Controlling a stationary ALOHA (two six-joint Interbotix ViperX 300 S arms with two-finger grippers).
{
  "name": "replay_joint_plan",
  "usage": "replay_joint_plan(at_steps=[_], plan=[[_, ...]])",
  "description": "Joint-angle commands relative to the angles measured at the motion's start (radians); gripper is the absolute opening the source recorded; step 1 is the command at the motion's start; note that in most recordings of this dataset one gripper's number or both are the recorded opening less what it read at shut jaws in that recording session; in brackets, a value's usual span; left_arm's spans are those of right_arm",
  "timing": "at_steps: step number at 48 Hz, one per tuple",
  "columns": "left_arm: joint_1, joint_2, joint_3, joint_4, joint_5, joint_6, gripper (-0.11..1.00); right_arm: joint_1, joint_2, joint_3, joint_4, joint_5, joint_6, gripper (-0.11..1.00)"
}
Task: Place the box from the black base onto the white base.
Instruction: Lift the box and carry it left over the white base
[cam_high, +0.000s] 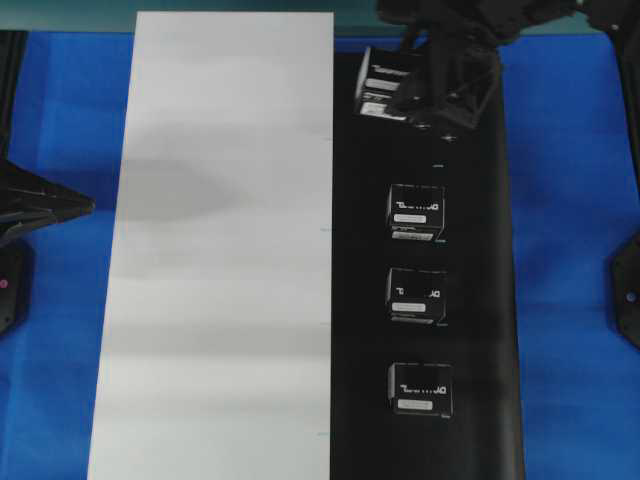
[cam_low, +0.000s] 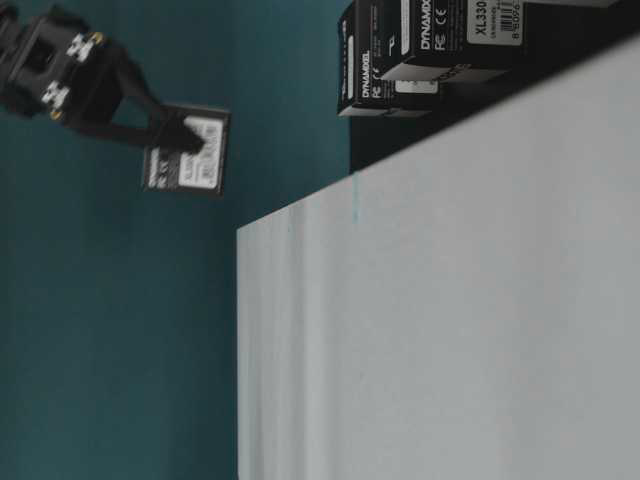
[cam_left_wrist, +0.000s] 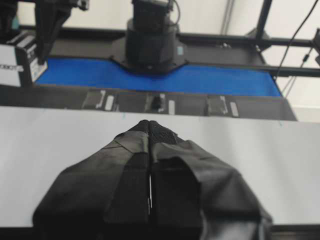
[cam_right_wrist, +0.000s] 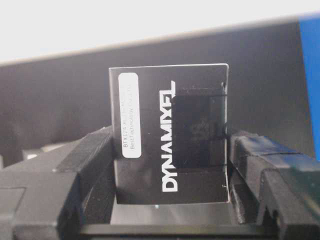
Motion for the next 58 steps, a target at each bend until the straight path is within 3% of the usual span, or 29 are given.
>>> replay_joint_plan(at_steps=[1,13,22,58], plan=[[-0.002,0.005,-0.015,0.002,-0.009,-0.002,-0.07,0.021,0.04,-0.08,0.006,0.035,0.002,0.59],[-0.002,0.005,-0.015,0.002,-0.009,-0.002,-0.07,0.051,0.133,-0.242,0.005,0.08,0.0,0.57],[-0.002,0.005,-0.017,0.002,-0.009,-0.002,-0.07,0.081,0.186,-0.29,0.005,0.104,0.0,0.57],[-0.011,0.008,-0.014,0.002,-0.011,0.0,-0.07,0.112,0.265,-0.31,-0.002,0.101,-0.003,0.57]])
